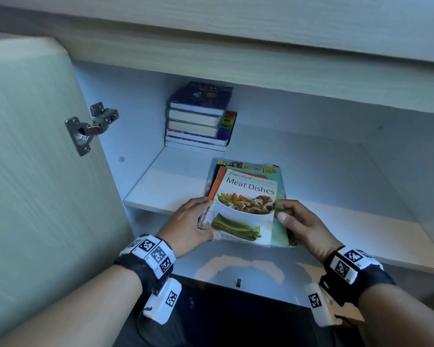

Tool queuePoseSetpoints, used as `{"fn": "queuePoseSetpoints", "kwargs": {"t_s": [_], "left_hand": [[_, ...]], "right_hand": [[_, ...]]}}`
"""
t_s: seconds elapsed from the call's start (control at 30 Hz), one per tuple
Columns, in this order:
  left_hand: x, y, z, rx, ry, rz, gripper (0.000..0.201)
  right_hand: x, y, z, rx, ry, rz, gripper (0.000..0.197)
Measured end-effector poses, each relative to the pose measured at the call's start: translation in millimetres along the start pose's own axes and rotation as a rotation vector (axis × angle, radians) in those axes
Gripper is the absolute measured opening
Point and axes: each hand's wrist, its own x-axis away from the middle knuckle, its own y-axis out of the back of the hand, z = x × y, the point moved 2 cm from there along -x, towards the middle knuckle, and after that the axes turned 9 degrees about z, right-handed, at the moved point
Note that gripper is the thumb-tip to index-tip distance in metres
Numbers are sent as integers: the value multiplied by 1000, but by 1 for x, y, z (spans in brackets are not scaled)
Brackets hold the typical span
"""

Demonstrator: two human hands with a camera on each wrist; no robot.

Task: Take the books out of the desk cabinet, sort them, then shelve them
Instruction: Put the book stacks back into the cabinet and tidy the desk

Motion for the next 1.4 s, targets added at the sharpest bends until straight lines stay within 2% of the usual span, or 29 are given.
{"fn": "queuePoseSetpoints", "kwargs": {"t_s": [0.13,0.2,0.3,0.5,0.6,0.7,0.83,0.93,1.03,1.13,1.2,1.27,1.33,1.4], "left_hand": [[2,0,3,45,18,-31,89],[4,-1,4,65,19,-51,87],[5,-2,0,57,9,-90,84],[-1,-6,-12,-1,-11,-57,94],[-3,-10,-12,-28,-2,-55,88],[-1,-12,-9,-62,4,-31,92],[-1,-11,-4,-49,11,-21,93],[0,-11,-3,-43,14,-30,93],[0,-11,-4,-17,14,-39,93],[0,-12,-3,-3,17,-50,92],[1,-11,-3,-5,25,-47,91],[2,-11,-3,-11,30,-44,91],[2,-12,-4,-2,29,-50,90],[2,-13,-4,17,34,-62,89]], "right_hand": [[0,2,-2,12,5,29,49],[-1,3,-6,182,27,60,62],[-2,4,-8,446,32,49,65],[-7,5,-17,382,46,-16,63],[-6,4,-13,421,54,-26,51],[-6,5,-13,436,31,-20,50],[-6,5,-13,337,28,-28,43],[-5,4,-11,282,25,9,51],[-6,6,-13,298,3,-42,59],[-7,5,-13,403,-3,-12,57],[-6,7,-14,364,-16,38,58],[-7,8,-14,299,-31,46,72],[-7,7,-13,377,-27,-17,88],[-5,4,-7,469,-46,-49,73]]}}
